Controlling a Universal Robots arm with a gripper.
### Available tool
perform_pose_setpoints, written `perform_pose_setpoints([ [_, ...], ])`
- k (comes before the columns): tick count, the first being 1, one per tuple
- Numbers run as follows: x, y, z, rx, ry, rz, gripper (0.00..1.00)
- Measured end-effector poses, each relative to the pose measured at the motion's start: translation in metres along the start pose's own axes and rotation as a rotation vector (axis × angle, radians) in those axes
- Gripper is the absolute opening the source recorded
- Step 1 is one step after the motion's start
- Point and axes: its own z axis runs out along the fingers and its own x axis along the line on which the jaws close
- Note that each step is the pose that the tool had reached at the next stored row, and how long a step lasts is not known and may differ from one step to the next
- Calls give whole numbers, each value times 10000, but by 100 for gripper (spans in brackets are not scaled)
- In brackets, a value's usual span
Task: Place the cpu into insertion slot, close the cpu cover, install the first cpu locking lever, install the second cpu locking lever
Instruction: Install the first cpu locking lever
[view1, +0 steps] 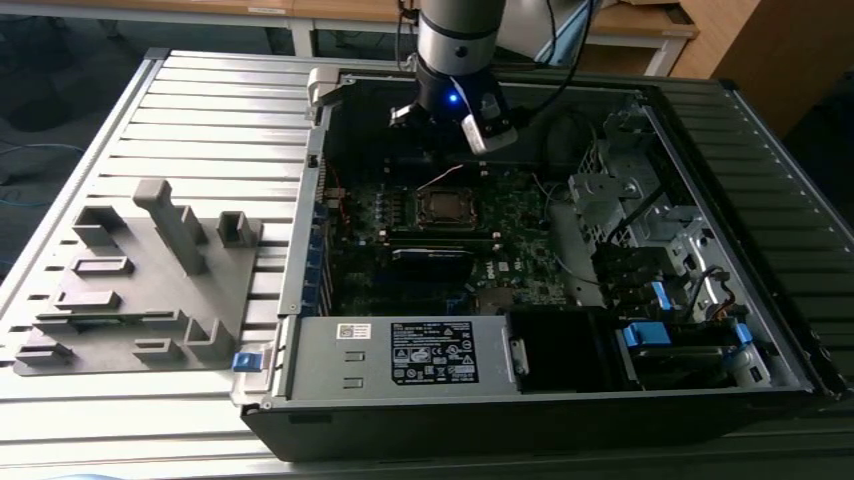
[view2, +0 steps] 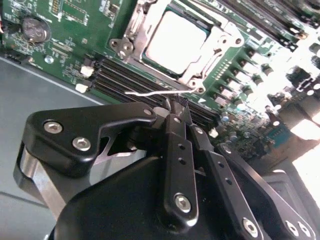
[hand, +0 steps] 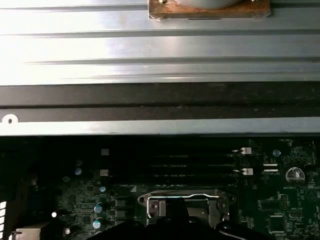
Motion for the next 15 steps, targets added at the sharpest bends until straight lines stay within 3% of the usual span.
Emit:
perform_pose_setpoints([
  [4,-5,0,5,-7,0,-1,11],
  [9,-1,-3,21,-310,-100,-64,11],
  [15,5,-10,69,-326,-226,-86,11],
])
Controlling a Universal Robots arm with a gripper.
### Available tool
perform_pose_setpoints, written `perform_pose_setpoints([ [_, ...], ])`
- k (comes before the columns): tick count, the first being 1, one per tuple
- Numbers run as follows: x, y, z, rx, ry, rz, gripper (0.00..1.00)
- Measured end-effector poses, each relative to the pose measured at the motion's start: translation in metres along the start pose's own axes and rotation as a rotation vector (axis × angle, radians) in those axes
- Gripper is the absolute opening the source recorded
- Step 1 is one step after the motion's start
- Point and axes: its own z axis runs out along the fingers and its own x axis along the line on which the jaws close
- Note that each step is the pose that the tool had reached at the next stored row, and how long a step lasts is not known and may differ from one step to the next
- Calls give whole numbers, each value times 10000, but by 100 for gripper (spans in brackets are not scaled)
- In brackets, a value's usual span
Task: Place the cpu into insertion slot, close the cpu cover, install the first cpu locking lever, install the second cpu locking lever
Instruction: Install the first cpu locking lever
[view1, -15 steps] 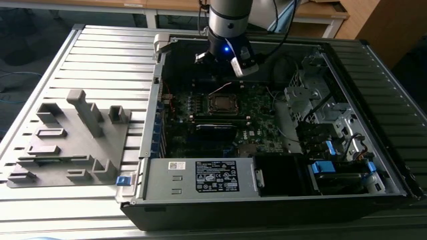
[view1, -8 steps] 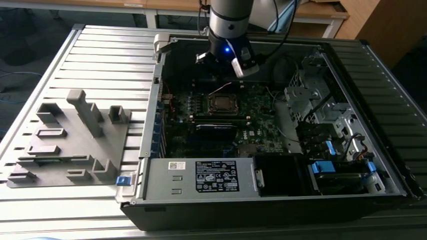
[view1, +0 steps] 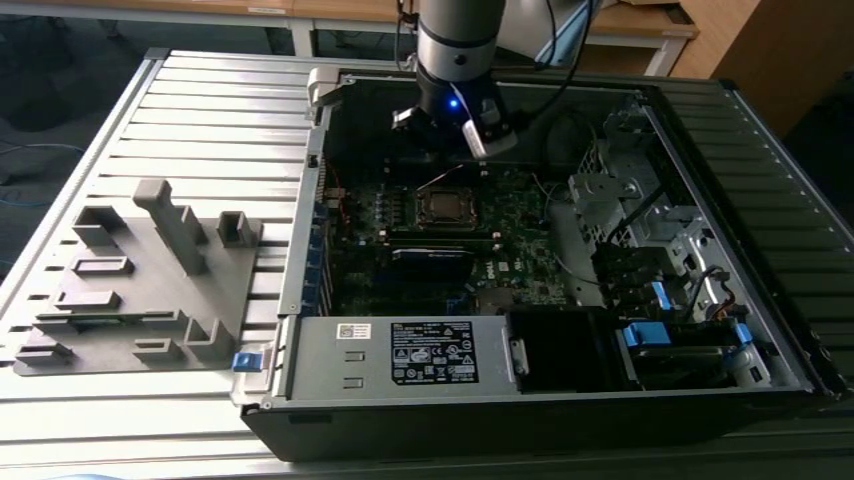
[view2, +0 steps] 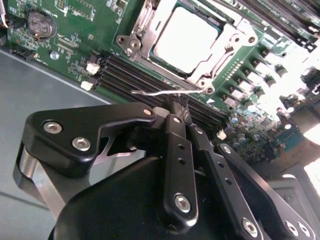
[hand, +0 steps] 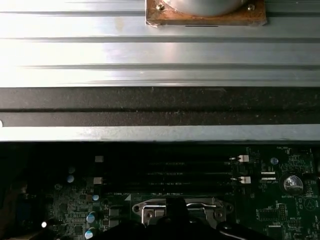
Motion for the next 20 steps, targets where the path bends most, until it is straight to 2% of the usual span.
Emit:
perform_pose_setpoints([
  [3,2,-5,26,-6,-91,-20,11],
  [20,1,28,69,-5,-95,-21,11],
])
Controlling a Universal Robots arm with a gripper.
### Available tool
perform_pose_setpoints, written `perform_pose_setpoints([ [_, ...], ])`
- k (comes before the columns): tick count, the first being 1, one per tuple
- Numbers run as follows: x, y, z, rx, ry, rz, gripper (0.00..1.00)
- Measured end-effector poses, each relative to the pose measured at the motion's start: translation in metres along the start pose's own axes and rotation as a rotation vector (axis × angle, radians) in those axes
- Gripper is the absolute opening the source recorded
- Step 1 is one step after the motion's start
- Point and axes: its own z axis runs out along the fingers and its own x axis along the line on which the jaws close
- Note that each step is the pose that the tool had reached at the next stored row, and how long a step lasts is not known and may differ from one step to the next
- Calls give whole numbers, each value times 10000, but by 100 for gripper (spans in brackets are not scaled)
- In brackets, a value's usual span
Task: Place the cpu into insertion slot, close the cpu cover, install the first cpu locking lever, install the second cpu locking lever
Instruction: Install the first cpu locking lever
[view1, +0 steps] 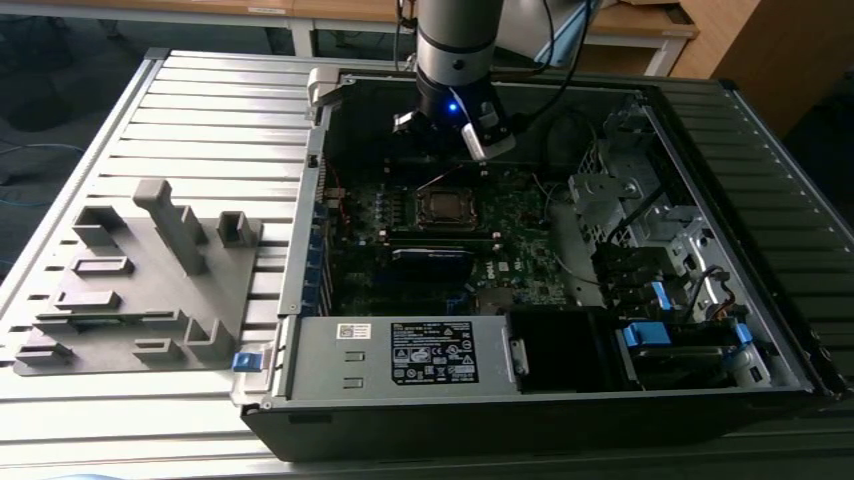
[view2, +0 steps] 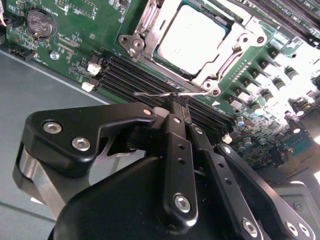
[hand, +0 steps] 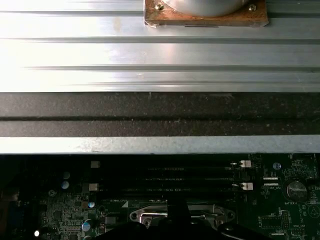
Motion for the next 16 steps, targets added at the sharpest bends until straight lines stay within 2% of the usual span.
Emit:
perform_pose_setpoints([
  [7,0,14,8,-3,-2,0,11],
  [13,1,52,38,-3,-2,1,11],
  [16,-17,53,47,0,-1,5,11],
])
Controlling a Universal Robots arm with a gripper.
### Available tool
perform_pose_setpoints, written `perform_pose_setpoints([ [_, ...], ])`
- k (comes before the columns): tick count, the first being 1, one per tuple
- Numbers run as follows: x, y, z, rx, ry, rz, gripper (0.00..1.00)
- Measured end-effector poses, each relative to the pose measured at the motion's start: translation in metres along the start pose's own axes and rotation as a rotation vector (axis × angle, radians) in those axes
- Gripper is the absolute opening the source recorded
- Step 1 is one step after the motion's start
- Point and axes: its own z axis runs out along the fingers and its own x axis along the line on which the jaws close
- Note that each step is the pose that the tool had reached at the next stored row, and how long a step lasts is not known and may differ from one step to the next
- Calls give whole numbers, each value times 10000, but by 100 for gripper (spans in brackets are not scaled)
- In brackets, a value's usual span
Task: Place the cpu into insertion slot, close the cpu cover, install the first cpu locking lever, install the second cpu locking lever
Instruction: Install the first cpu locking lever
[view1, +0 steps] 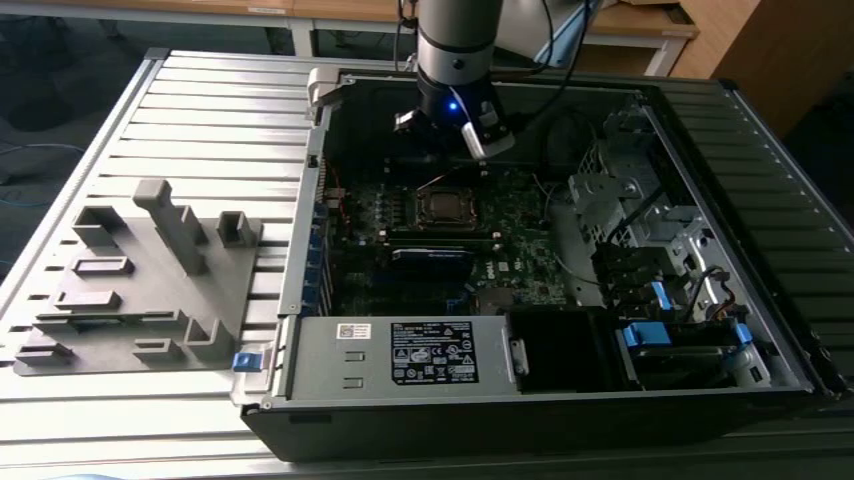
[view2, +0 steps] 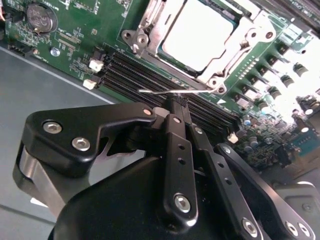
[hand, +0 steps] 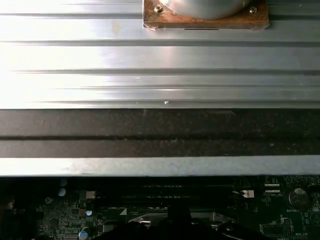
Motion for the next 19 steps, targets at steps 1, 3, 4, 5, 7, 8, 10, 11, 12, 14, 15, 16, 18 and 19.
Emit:
perform_pose_setpoints([
  [1,-9,-1,5,2,-1,4,11],
  [3,-19,-1,10,12,-2,11,11],
  [4,-19,-2,10,13,-2,12,11],
  [5,-20,-2,10,15,-2,12,11],
  [7,-24,-2,12,15,-4,10,11],
  [8,-25,-2,13,18,-3,11,11],
  [10,-25,-2,14,21,-3,11,11],
  [11,-25,-2,14,22,-3,11,11],
  [12,-25,-2,14,22,-3,11,11],
  [14,-25,-2,14,22,-4,12,11],
  [15,-25,-2,14,22,-3,12,11],
  [16,-25,-2,18,19,-5,11,11],
  [18,-24,-4,27,21,-5,11,11],
  [19,-24,-5,27,23,-3,11,11],
])
